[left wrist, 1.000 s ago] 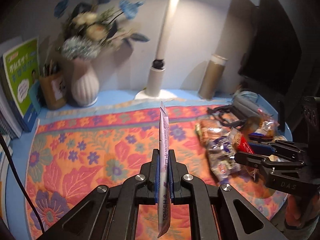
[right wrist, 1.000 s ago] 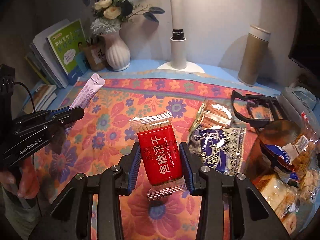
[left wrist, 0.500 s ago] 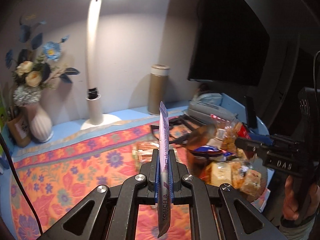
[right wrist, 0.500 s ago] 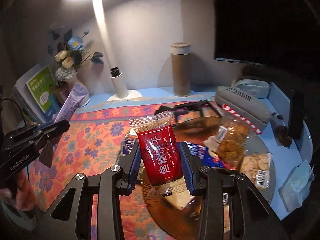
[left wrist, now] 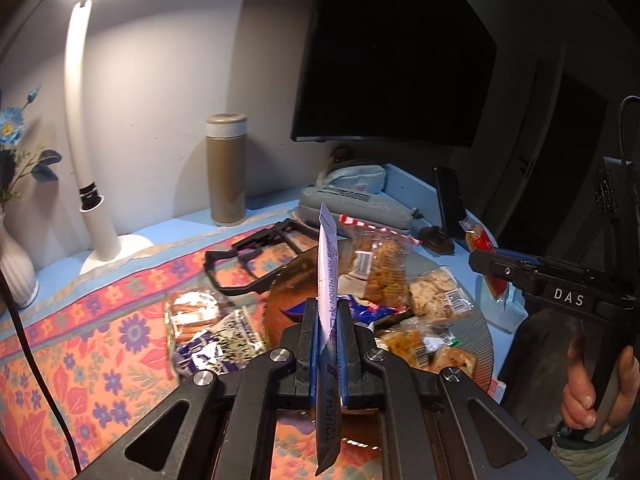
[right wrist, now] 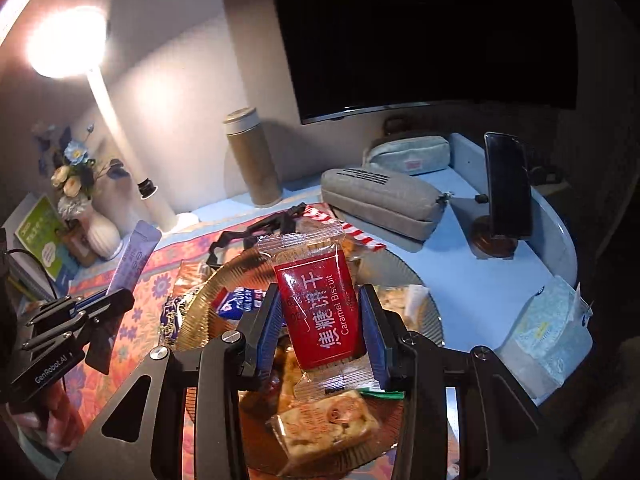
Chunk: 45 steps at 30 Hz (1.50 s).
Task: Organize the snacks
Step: 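Carry the stick pack and red biscuit over the glass plate and release them, then grasp the blue-white printed snack bag with the left tool while the right tool grasps the long biscuit-stick bag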
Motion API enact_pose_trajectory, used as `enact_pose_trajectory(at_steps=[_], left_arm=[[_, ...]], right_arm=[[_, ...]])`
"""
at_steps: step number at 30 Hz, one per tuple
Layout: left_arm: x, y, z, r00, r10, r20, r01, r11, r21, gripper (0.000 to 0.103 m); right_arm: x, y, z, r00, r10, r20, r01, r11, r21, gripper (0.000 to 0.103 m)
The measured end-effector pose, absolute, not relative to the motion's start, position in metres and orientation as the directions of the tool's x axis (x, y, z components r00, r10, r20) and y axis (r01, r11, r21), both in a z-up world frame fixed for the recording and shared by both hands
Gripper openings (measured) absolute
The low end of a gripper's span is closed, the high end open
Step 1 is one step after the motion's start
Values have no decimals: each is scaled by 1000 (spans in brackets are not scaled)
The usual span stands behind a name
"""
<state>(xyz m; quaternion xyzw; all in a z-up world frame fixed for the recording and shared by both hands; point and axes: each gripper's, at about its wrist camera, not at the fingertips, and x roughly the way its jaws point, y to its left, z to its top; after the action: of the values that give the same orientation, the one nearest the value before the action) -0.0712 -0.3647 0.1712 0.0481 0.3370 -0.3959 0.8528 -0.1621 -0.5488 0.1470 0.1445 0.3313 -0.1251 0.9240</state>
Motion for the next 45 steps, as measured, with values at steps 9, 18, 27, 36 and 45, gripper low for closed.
enact_pose_trajectory(at_steps=[9,18,27,36,45], left_arm=[[-80,-396,170,402,-687,-606,760,619,-197,8],[-52,-370,156,392,-680,-620,680,668,-303,60],[-26,-317,156,472,-634,-613,572,749,-335,60],[-2,-275,135,486,-587,-648,456,803,-385,73],[16,-277,79,401,-519,-755,380,844,-379,73]], right_arm=[[-167,-555,143,741,-142,-657,337,924,180,39],[-173,-563,142,738,-156,-657,370,907,200,70],[-156,-544,139,731,-110,-674,326,923,204,70],[-135,-519,140,726,-73,-684,271,944,188,70],[-124,-504,138,713,-65,-698,251,953,167,70]])
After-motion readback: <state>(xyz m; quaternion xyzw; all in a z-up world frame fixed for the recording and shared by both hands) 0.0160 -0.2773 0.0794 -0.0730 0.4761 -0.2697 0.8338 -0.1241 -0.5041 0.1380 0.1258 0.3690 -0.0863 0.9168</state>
